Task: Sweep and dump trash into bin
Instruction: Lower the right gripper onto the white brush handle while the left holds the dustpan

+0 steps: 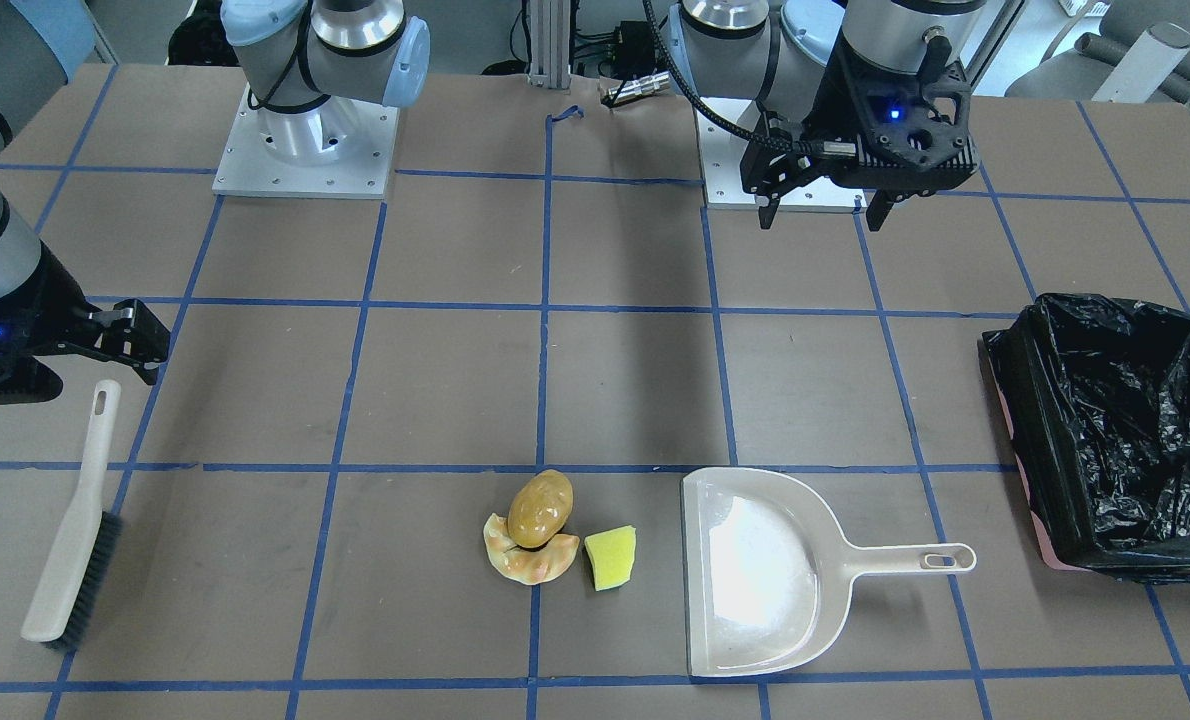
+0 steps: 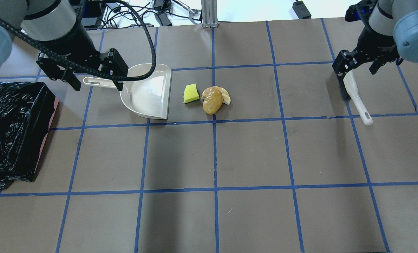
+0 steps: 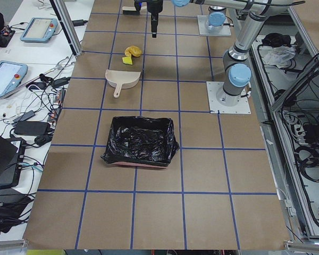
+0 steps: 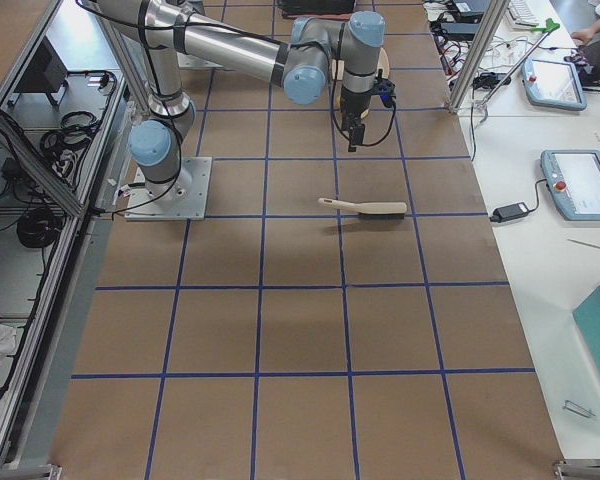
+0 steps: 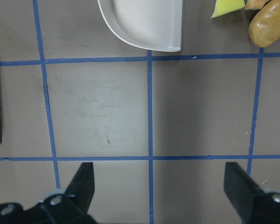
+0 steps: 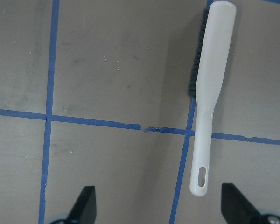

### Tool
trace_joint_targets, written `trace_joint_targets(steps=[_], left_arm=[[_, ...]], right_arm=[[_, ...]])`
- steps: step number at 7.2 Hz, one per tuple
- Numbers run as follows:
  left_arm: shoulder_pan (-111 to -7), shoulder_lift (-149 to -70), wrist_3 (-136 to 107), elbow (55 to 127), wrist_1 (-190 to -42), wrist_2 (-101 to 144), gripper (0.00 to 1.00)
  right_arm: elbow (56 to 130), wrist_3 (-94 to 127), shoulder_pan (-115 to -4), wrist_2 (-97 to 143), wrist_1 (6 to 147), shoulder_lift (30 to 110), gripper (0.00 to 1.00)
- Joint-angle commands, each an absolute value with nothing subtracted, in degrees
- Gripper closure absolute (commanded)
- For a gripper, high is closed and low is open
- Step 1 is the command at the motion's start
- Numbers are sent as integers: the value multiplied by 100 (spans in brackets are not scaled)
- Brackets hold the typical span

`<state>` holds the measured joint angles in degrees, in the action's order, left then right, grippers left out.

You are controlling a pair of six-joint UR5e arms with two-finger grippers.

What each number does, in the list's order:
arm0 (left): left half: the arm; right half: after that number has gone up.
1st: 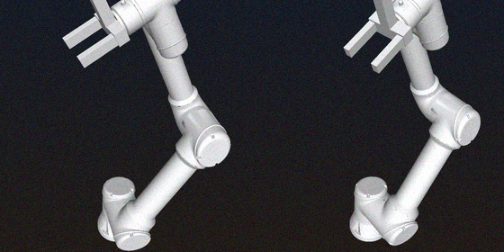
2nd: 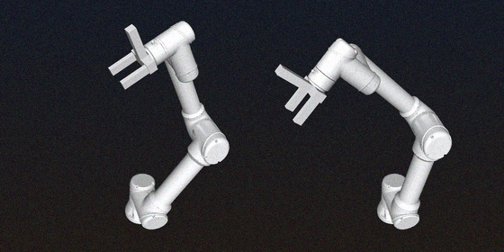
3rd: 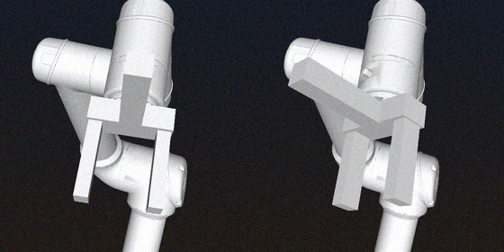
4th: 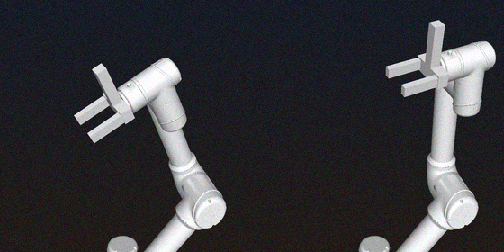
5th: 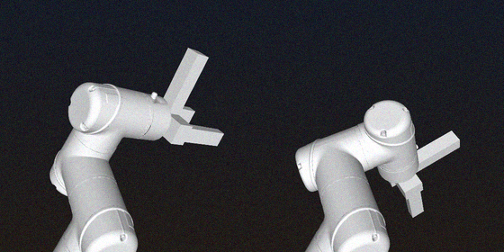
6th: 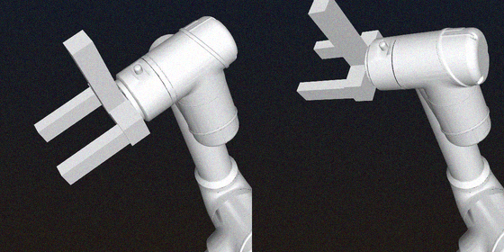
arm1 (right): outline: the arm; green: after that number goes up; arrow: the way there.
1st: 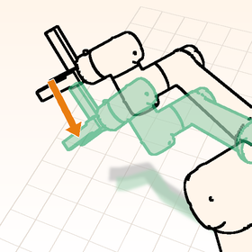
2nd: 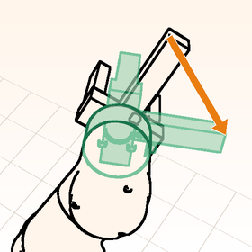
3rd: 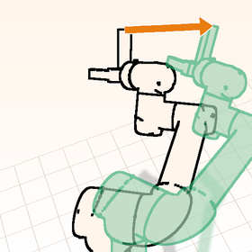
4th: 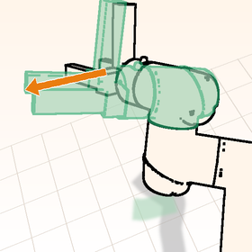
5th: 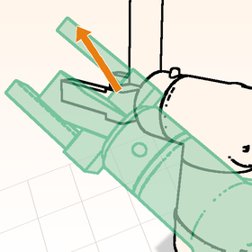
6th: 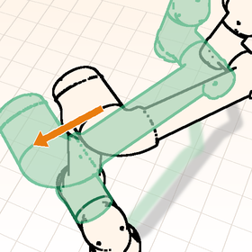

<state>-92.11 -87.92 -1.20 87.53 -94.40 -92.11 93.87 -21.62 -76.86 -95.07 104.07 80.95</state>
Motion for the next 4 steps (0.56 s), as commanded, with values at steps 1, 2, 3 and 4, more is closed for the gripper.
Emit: trace_joint_targets(steps=[1,2,3,4], left_arm=[[-9211,-8789,-123,8745,-9431,-9211,0],[-9211,-8798,-123,8754,-9378,-9211,0],[-9211,-8798,-123,8754,-9369,-9211,0],[-9211,-8798,-123,8754,-9369,-9211,0]], right_arm=[[9431,-2303,-7551,-9370,10616,8051,6],[9431,-2311,-7524,-9273,10608,7999,5],[9448,-2312,-7523,-9325,10600,7946,5],[9509,-2320,-7515,-9360,10600,7884,5]])
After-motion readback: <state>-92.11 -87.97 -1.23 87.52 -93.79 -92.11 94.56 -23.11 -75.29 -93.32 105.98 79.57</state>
